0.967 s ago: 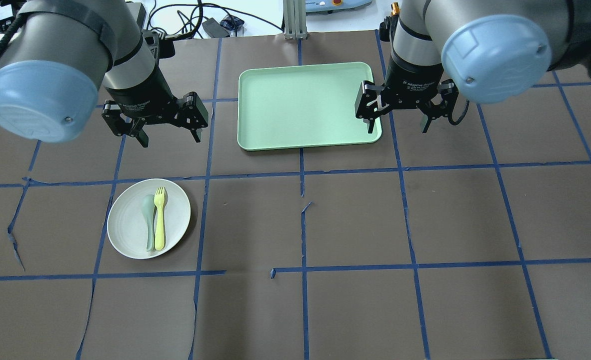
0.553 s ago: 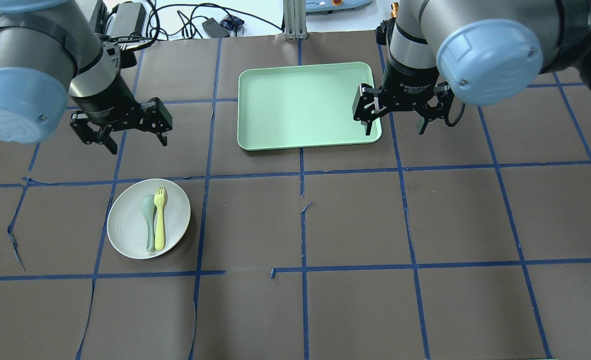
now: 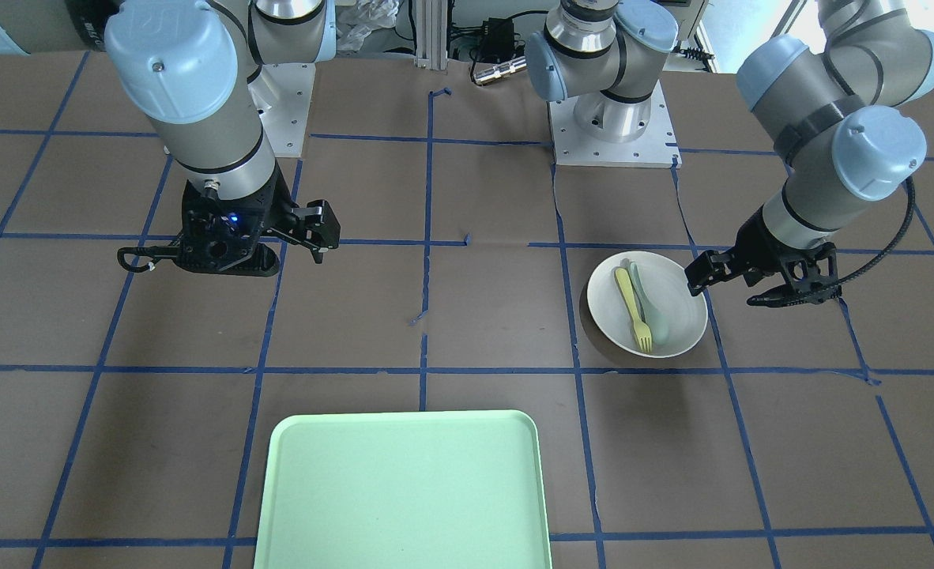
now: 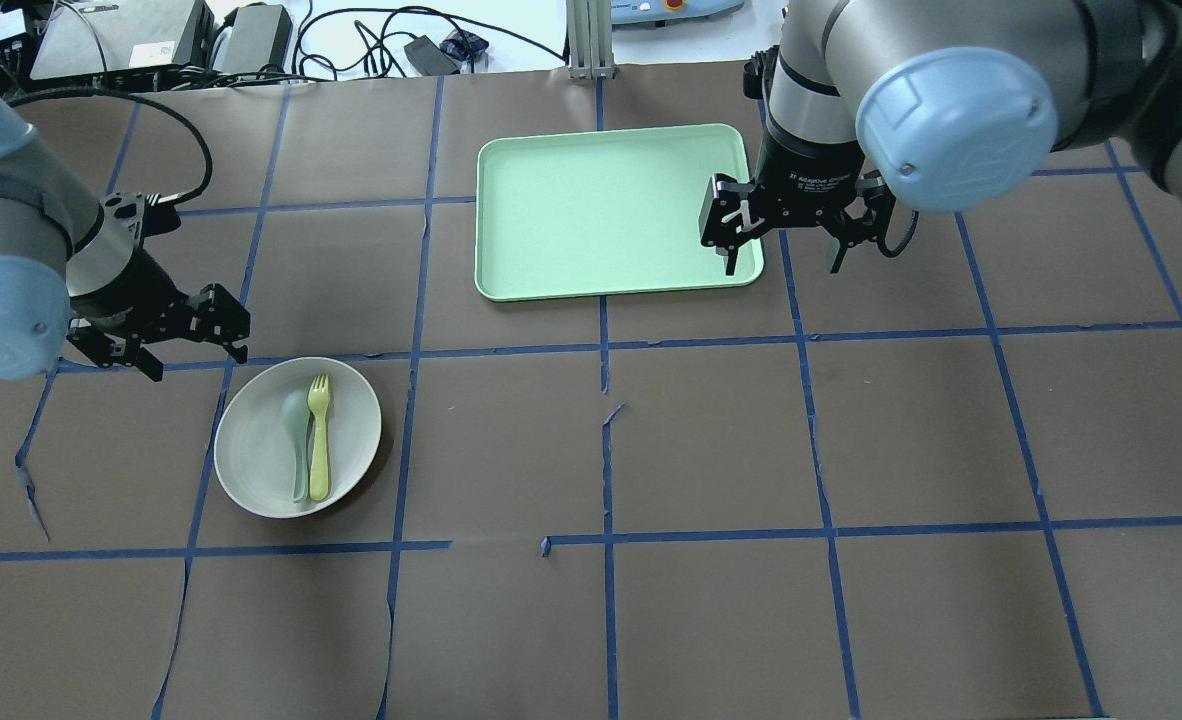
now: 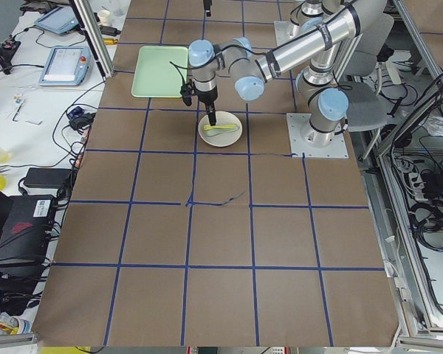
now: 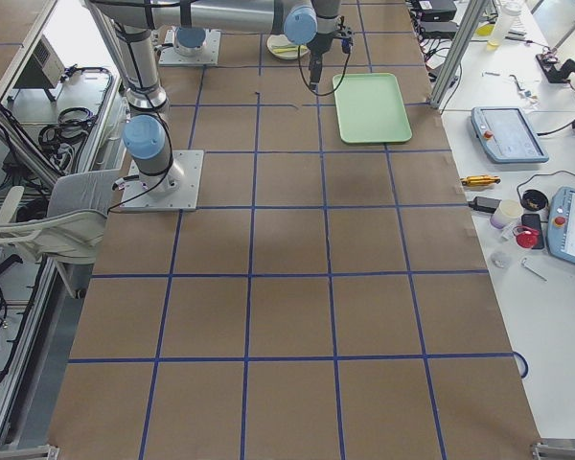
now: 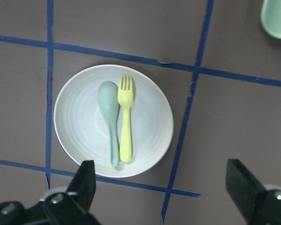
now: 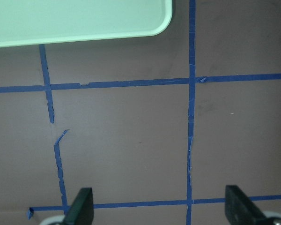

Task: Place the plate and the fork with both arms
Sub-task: 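Move the left gripper down to the white plate and grip its rim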

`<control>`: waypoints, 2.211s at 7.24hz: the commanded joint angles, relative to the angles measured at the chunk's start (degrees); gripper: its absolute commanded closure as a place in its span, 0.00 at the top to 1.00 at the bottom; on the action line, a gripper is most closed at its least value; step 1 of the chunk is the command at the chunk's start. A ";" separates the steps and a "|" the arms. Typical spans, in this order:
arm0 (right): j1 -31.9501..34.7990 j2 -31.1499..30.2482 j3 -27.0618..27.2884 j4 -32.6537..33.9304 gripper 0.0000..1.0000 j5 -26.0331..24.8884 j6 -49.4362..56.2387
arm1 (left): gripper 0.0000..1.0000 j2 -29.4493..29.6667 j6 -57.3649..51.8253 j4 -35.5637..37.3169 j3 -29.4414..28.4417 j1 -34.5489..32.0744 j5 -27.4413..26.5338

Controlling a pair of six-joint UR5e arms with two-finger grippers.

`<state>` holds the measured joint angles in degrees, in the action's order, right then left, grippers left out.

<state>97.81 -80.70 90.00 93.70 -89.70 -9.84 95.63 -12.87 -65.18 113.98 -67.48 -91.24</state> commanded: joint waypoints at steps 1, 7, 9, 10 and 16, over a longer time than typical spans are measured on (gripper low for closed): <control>0.01 0.28 0.09 0.34 1.00 -0.12 0.00 | 0.93 3.49 -10.57 6.64 6.25 5.16 2.28; 0.01 0.99 0.09 0.60 1.00 -0.30 0.00 | 0.47 7.91 -12.61 5.94 7.93 5.61 1.42; 0.01 1.07 0.09 0.60 1.00 -0.21 -0.18 | 0.00 7.91 -12.97 6.03 7.49 5.61 1.24; 0.01 1.16 0.18 0.60 1.00 -0.21 -0.09 | 0.00 7.65 -12.97 6.11 7.31 5.78 1.51; -0.08 1.60 0.09 2.10 1.00 -0.39 0.44 | 0.00 8.78 -12.55 -20.76 -17.17 5.36 8.88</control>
<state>97.78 -79.11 90.09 95.68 -90.02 -9.64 103.48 -27.63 -80.71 102.37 -61.18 -84.76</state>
